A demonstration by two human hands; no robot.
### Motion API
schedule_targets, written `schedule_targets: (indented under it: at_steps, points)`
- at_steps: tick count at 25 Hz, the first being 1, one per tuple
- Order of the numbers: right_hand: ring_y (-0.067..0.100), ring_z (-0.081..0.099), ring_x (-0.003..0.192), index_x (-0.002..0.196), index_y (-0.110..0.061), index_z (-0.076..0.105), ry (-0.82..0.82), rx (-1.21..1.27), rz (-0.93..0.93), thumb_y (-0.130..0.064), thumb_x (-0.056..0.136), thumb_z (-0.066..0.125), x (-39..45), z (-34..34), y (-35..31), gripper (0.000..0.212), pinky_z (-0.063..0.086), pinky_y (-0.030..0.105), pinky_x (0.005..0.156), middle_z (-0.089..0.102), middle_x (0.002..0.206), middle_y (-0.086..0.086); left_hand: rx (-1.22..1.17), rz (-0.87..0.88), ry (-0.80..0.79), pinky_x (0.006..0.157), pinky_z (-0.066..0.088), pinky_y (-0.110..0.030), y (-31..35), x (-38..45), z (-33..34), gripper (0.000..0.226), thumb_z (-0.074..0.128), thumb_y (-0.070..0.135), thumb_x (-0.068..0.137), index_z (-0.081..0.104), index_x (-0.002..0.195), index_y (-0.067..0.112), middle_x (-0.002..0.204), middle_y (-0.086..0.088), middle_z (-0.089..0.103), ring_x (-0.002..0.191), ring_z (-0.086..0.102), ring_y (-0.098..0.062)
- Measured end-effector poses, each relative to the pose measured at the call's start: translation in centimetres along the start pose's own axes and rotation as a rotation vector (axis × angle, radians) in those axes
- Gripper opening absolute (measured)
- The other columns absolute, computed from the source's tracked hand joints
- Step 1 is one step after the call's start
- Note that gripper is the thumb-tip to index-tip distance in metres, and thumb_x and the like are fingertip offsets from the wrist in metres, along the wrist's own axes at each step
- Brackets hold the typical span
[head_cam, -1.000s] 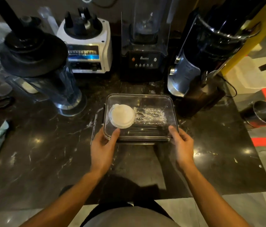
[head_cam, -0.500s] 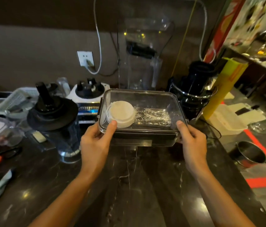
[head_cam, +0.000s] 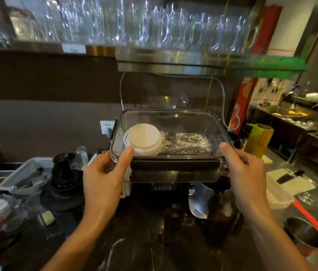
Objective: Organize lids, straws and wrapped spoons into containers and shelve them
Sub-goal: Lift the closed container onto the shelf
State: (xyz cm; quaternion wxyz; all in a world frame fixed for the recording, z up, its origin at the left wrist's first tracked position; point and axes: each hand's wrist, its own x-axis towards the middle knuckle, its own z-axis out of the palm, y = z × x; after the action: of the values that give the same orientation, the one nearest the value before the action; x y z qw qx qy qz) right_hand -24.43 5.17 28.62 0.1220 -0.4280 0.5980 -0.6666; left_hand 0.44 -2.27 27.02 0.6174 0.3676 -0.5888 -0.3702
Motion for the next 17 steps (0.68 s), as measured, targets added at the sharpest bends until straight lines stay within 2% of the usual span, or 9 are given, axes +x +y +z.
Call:
schedule_targets:
  at_steps: [3, 5, 7, 10, 11, 13, 15, 17]
  points:
    - [0.036, 0.073, 0.074, 0.074, -0.008, 0.076, 0.014, 0.026, -0.019, -0.047, 0.097, 0.063, 1.0, -0.7, -2.3, 0.047, 0.058, 0.063, 0.076, 0.074, 0.072, 0.015, -0.002, 0.057, 0.000, 0.063, 0.050, -0.011, 2.1, 1.1, 0.1, 0.043, 0.063, 0.059, 0.082, 0.073, 0.077, 0.018, 0.075, 0.001, 0.072, 0.072, 0.069, -0.006]
    - [0.035, 0.073, 0.074, 0.074, -0.008, 0.076, 0.029, 0.050, -0.029, -0.046, 0.097, 0.064, 1.5, -1.0, -3.4, 0.046, 0.058, 0.065, 0.075, 0.074, 0.073, 0.015, 0.000, 0.101, 0.013, 0.067, 0.056, -0.027, 3.0, 1.7, 0.2, 0.057, 0.063, 0.067, 0.085, 0.073, 0.080, 0.011, 0.079, -0.008, 0.071, 0.076, 0.069, -0.021]
    - [0.034, 0.073, 0.075, 0.073, -0.010, 0.075, 0.032, 0.051, -0.052, -0.050, 0.095, 0.063, 2.1, -1.3, -4.6, 0.047, 0.059, 0.066, 0.074, 0.074, 0.074, 0.015, -0.001, 0.136, 0.028, 0.071, 0.059, -0.046, 4.1, 2.0, 0.4, 0.056, 0.063, 0.070, 0.082, 0.075, 0.081, 0.015, 0.080, -0.010, 0.072, 0.078, 0.069, -0.029]
    - [0.030, 0.075, 0.077, 0.078, -0.012, 0.077, 0.034, 0.043, -0.106, -0.062, 0.091, 0.060, 3.1, -1.8, -6.2, 0.055, 0.059, 0.061, 0.081, 0.076, 0.076, 0.011, -0.017, 0.196, 0.025, 0.071, 0.059, -0.054, 5.4, 2.7, 0.7, 0.054, 0.062, 0.071, 0.079, 0.077, 0.086, 0.019, 0.082, -0.010, 0.074, 0.079, 0.071, -0.033]
    - [0.033, 0.074, 0.080, 0.081, -0.007, 0.076, 0.024, 0.034, -0.125, -0.068, 0.090, 0.059, 3.4, -1.9, -6.8, 0.065, 0.057, 0.062, 0.083, 0.076, 0.078, 0.014, -0.022, 0.202, 0.028, 0.070, 0.059, -0.053, 5.8, 2.7, 0.9, 0.059, 0.063, 0.073, 0.079, 0.076, 0.089, 0.017, 0.083, -0.010, 0.074, 0.079, 0.070, -0.033]
    - [0.043, 0.070, 0.087, 0.087, 0.005, 0.071, 0.015, 0.038, -0.171, -0.082, 0.082, 0.057, 4.2, -2.3, -7.9, 0.088, 0.053, 0.068, 0.086, 0.072, 0.086, 0.026, -0.043, 0.223, 0.036, 0.074, 0.062, -0.038, 7.3, 3.2, 1.2, 0.056, 0.065, 0.073, 0.077, 0.076, 0.098, 0.023, 0.093, -0.002, 0.077, 0.086, 0.074, -0.017]
    - [0.042, 0.070, 0.087, 0.084, 0.000, 0.072, 0.015, 0.057, -0.217, -0.083, 0.081, 0.055, 4.8, -2.7, -9.1, 0.085, 0.053, 0.068, 0.086, 0.073, 0.086, 0.023, -0.046, 0.268, 0.022, 0.084, 0.059, -0.025, 8.8, 4.0, 1.5, 0.044, 0.071, 0.067, 0.076, 0.075, 0.104, 0.034, 0.103, 0.007, 0.077, 0.099, 0.073, -0.007]
    - [0.038, 0.072, 0.084, 0.087, -0.002, 0.073, 0.018, 0.086, -0.259, -0.078, 0.085, 0.055, 5.4, -3.1, -10.7, 0.079, 0.057, 0.064, 0.084, 0.075, 0.085, 0.018, -0.038, 0.312, 0.013, 0.092, 0.057, -0.031, 10.3, 5.0, 2.0, 0.042, 0.074, 0.066, 0.074, 0.074, 0.105, 0.037, 0.108, 0.005, 0.077, 0.105, 0.072, -0.009]
